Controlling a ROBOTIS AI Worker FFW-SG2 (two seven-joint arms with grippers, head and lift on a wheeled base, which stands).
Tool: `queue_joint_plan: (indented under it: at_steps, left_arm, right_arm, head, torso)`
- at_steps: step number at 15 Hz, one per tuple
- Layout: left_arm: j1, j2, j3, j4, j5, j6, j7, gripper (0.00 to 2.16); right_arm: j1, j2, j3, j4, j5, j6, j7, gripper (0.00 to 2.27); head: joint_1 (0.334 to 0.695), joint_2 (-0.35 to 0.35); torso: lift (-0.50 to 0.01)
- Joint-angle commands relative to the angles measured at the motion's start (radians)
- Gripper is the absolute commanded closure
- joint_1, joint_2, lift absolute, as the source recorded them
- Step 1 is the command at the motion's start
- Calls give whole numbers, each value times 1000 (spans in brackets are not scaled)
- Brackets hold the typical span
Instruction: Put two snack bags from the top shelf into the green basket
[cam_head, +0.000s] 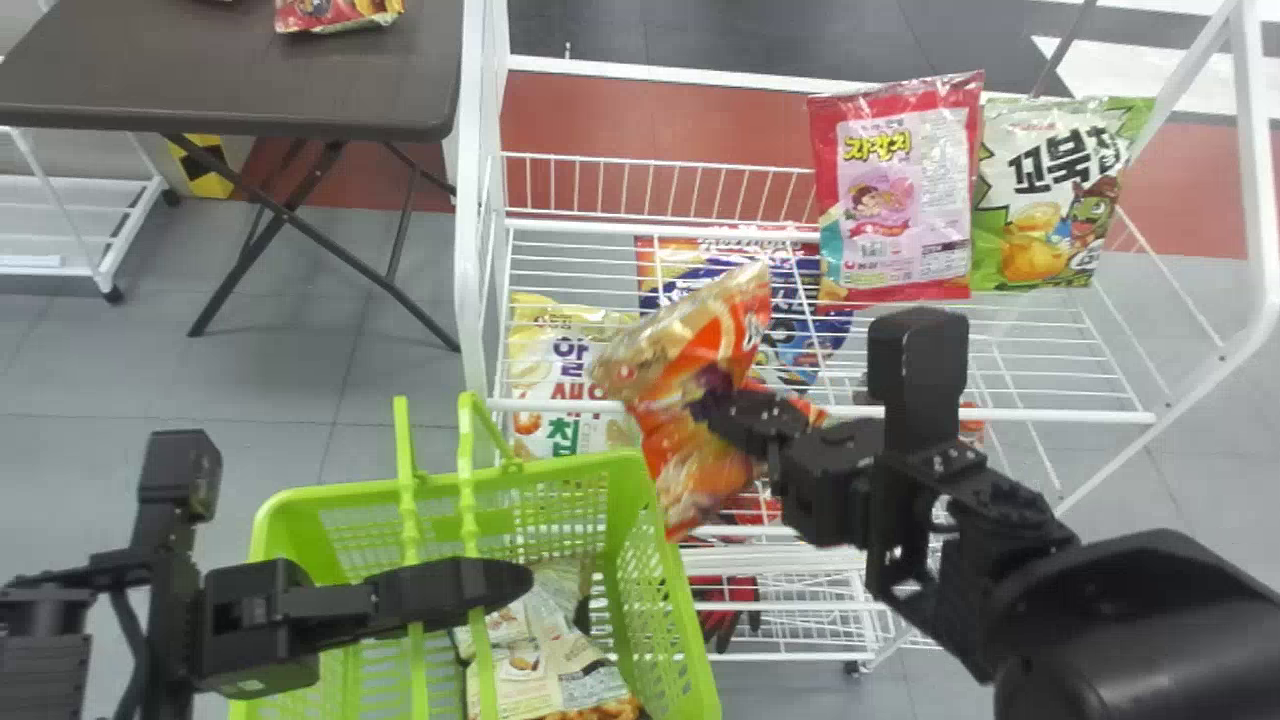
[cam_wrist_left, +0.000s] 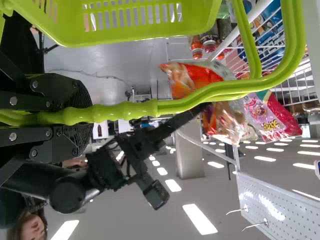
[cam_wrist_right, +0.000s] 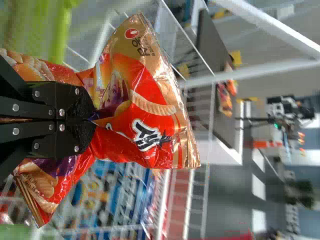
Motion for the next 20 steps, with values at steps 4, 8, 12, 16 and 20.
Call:
queue_joint_plan:
  at_steps: [4,8,12,16,20]
  left_arm:
    - [10,-5,4,-2,1,4,-8,2142]
    - [10,-5,1,-2,1,4,-11,2142]
    - [10,-5,7,-4,4,4,-13,2142]
    - [10,-2,7,-1,9,4,-13,2142]
    - [14,-5,4,-4,9,4,-15,2142]
  right_arm:
    - [21,-10,133,-2,-69,119,3,2243]
    - [19,13,201,85,-122,88,3,2240]
    - [13,13,261,150,-15,79,26,12]
    - [66,12,188,182,-21,-256,83,63]
    - [118,39,93,263,-29,-654,63,73]
  head:
    - [695,9]
    - [695,120]
    - [695,188]
    - [695,186]
    - [695,142]
  torso:
    - [-1]
    - [-1]
    - [-1]
    - [-1]
    - [-1]
